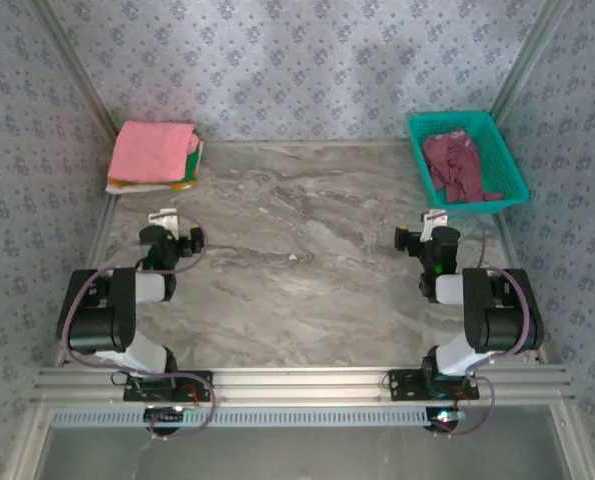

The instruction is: Fold and stack the t-shirts

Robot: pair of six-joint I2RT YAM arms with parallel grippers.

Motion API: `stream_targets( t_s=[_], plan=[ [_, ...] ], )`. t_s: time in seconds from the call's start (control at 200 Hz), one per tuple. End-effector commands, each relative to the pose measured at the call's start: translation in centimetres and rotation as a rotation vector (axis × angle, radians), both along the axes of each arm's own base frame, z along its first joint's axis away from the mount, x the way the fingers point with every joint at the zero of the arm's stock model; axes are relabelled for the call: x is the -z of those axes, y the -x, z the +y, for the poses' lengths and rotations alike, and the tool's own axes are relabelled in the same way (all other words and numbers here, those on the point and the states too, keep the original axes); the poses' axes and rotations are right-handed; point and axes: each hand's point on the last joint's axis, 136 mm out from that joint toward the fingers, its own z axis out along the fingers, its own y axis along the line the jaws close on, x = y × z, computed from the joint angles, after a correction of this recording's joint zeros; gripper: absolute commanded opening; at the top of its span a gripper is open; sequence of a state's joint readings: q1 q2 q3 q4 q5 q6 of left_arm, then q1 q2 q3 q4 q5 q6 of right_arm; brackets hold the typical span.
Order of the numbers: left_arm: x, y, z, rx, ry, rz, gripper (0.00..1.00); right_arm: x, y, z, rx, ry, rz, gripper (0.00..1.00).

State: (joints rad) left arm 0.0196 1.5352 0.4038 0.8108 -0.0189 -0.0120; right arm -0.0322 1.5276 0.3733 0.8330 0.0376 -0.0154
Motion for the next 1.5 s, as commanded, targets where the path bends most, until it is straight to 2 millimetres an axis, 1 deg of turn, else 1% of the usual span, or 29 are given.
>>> stream_targets(
  t_s=[0.0, 0.445, 0.49, 0.515, 0.575, 0.615, 0.665, 0.71, 0.725, 0.735, 0.794, 0.834, 0.849, 0.874, 0.884, 0.899, 0.949, 0.974, 1.019, 1.074, 1.094, 1.124, 1.154, 1.184, 1.229, 1.279, 1.329, 1.399, 1.494],
  plan=[
    [-0.5, -0.3, 0.1, -0.006, 0.007, -0.014, 0.98, -0.3, -0.3, -0.1, 0.01, 0.011, -0.002, 1.0],
    [-0.5, -0.4, 0.1, -0.001, 0.021, -0.014, 0.98, -0.3, -0.3, -0.2, 0.007, 0.005, 0.001, 1.0],
    [-0.6, -0.4, 0.2, -0.004, 0.019, -0.02, 0.98, -0.8, -0.3, -0.1, 0.008, 0.01, -0.016, 1.0],
    [-0.9, -0.4, 0.3, -0.008, 0.018, -0.023, 0.95, -1.3, -0.3, 0.0, 0.013, 0.024, -0.014, 1.0],
    [-2.6, -0.2, -0.1, -0.004, -0.009, -0.017, 0.91, -3.6, -0.3, 0.1, 0.042, 0.073, 0.019, 1.0],
    [-4.6, 0.1, -0.5, -0.012, -0.04, -0.013, 0.88, -5.6, -0.3, 0.2, 0.062, 0.064, 0.023, 1.0],
    [-8.3, 0.5, -0.8, -0.05, -0.002, -0.055, 0.91, -7.8, -0.5, 0.6, 0.06, 0.007, 0.043, 1.0],
    [-11.7, 0.5, -1.8, -0.023, 0.096, -0.109, 0.92, -9.3, -0.5, 0.9, 0.066, -0.035, 0.093, 0.99],
    [-12.9, 0.4, -2.2, -0.012, 0.126, -0.124, 0.91, -10.1, -0.7, 0.9, 0.076, -0.051, 0.1, 0.99],
    [-13.6, 0.3, -2.6, -0.001, 0.145, -0.13, 0.91, -10.8, -0.8, 0.8, 0.089, -0.067, 0.108, 0.98],
    [-17.1, -0.6, -4.8, 0.045, 0.216, -0.126, 0.89, -12.9, -1.6, 0.9, 0.11, -0.121, 0.143, 0.96],
    [-18.7, -1.7, -7.4, 0.118, 0.23, -0.105, 0.89, -13.8, -2.5, 1.2, 0.114, -0.171, 0.173, 0.95],
    [-19.0, -2.1, -8.6, 0.152, 0.231, -0.088, 0.89, -13.9, -2.7, 1.6, 0.101, -0.198, 0.201, 0.94],
    [-19.8, -2.8, -10.5, 0.2, 0.228, -0.06, 0.89, -14.3, -3.3, 1.5, 0.094, -0.227, 0.23, 0.94],
    [-19.9, -3.0, -11.4, 0.219, 0.224, -0.045, 0.89, -14.1, -3.4, 1.4, 0.097, -0.246, 0.251, 0.93],
    [-20.2, -3.5, -12.5, 0.241, 0.218, -0.025, 0.89, -15.3, -4.1, 1.4, 0.096, -0.273, 0.248, 0.92],
    [-20.6, -4.8, -16.5, 0.325, 0.213, 0.043, 0.9, -16.2, -5.5, 0.6, 0.097, -0.342, 0.291, 0.92],
    [-21.0, -5.3, -18.8, 0.389, 0.214, 0.066, 0.94, -16.5, -6.3, 0.2, 0.093, -0.362, 0.301, 0.93],
    [-20.9, -6.0, -22.8, 0.493, 0.212, 0.105, 0.96, -16.4, -7.5, -1.3, 0.129, -0.372, 0.324, 0.93],
    [-20.8, -6.8, -26.8, 0.576, 0.214, 0.141, 0.96, -16.4, -8.8, -3.7, 0.178, -0.383, 0.334, 0.9],
    [-20.8, -6.9, -28.2, 0.606, 0.216, 0.15, 0.96, -15.6, -8.9, -4.6, 0.205, -0.386, 0.368, 0.88],
    [-20.6, -7.0, -30.3, 0.658, 0.221, 0.164, 0.94, -15.1, -9.3, -6.3, 0.244, -0.393, 0.385, 0.83],
    [-20.6, -6.9, -32.3, 0.711, 0.225, 0.17, 0.94, -14.6, -9.7, -7.6, 0.267, -0.404, 0.396, 0.81],
    [-20.3, -6.7, -34.2, 0.755, 0.22, 0.179, 0.94, -13.9, -10.1, -8.8, 0.289, -0.406, 0.4, 0.81],
    [-19.8, -6.5, -36.2, 0.792, 0.211, 0.189, 0.94, -12.6, -10.8, -10.3, 0.315, -0.407, 0.419, 0.83],
    [-19.0, -6.4, -38.1, 0.817, 0.215, 0.201, 0.94, -11.0, -11.8, -11.5, 0.325, -0.423, 0.446, 0.85],
    [-18.0, -5.9, -39.8, 0.854, 0.225, 0.216, 0.94, -9.7, -12.9, -12.3, 0.334, -0.431, 0.467, 0.94],
    [-16.5, -5.1, -41.7, 0.885, 0.225, 0.239, 0.93, -8.3, -14.3, -13.1, 0.333, -0.402, 0.499, 0.93],
    [-14.9, -4.0, -43.0, 0.904, 0.218, 0.255, 0.93, -6.9, -16.3, -14.1, 0.339, -0.406, 0.494, 0.93]
  ],
)
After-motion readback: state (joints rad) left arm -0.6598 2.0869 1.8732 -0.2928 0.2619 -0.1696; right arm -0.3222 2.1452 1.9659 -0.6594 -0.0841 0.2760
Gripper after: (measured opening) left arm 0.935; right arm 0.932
